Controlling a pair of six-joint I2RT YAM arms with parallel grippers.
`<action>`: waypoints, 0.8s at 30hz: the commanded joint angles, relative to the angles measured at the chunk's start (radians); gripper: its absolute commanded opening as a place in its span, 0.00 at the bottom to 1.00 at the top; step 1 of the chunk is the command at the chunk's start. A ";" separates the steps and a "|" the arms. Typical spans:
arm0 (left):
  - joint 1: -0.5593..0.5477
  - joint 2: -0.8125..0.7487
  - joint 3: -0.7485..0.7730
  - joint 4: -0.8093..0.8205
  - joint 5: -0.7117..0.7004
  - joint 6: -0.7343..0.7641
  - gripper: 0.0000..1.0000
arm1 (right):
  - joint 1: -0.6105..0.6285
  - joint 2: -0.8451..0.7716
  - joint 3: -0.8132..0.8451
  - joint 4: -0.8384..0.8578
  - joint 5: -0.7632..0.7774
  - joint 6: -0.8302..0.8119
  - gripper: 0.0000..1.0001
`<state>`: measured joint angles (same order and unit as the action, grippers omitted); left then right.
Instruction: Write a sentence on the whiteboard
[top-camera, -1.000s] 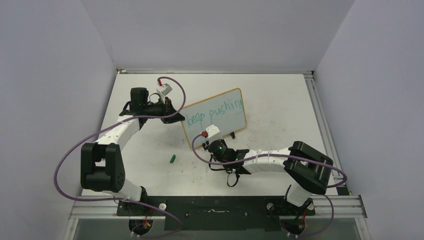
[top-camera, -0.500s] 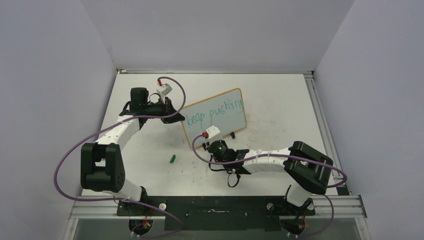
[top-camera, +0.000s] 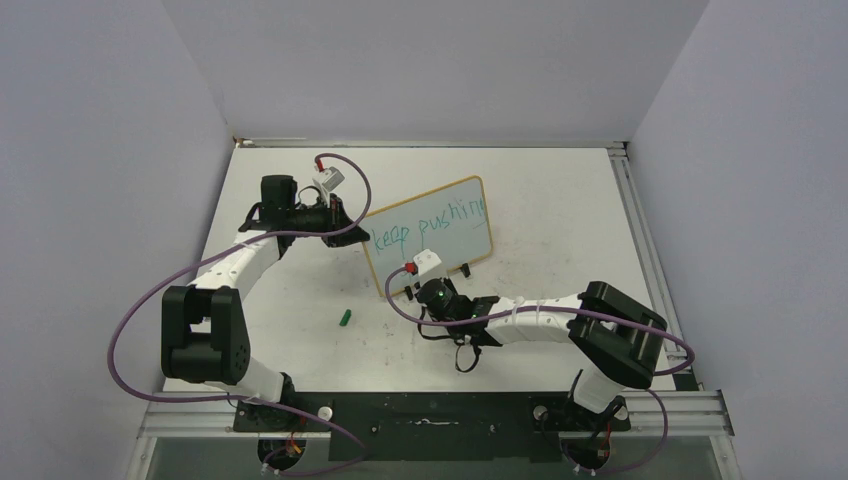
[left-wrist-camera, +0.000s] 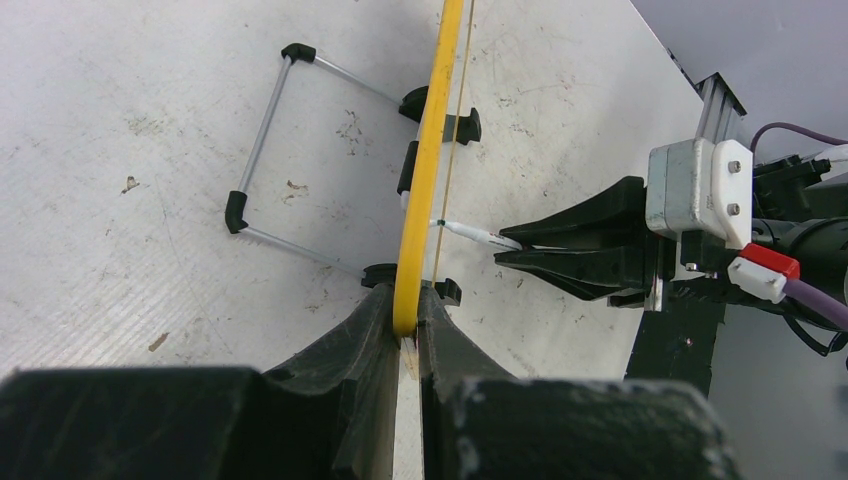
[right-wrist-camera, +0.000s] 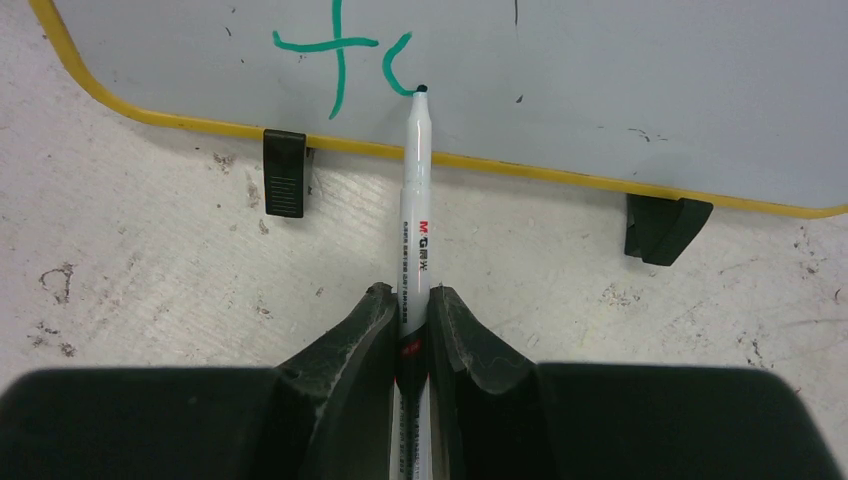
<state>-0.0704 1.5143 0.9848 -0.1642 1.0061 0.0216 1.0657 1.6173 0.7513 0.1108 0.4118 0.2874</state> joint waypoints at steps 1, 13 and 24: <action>-0.003 -0.032 0.046 0.005 0.000 0.017 0.00 | -0.019 0.007 0.057 0.036 0.036 -0.026 0.05; -0.003 -0.032 0.046 0.005 0.002 0.017 0.00 | -0.016 0.024 0.074 0.045 0.020 -0.040 0.05; -0.003 -0.035 0.046 0.006 0.001 0.017 0.00 | 0.001 0.027 0.076 0.047 0.018 -0.039 0.05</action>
<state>-0.0704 1.5143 0.9848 -0.1642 1.0058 0.0216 1.0618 1.6348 0.7845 0.1165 0.4133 0.2504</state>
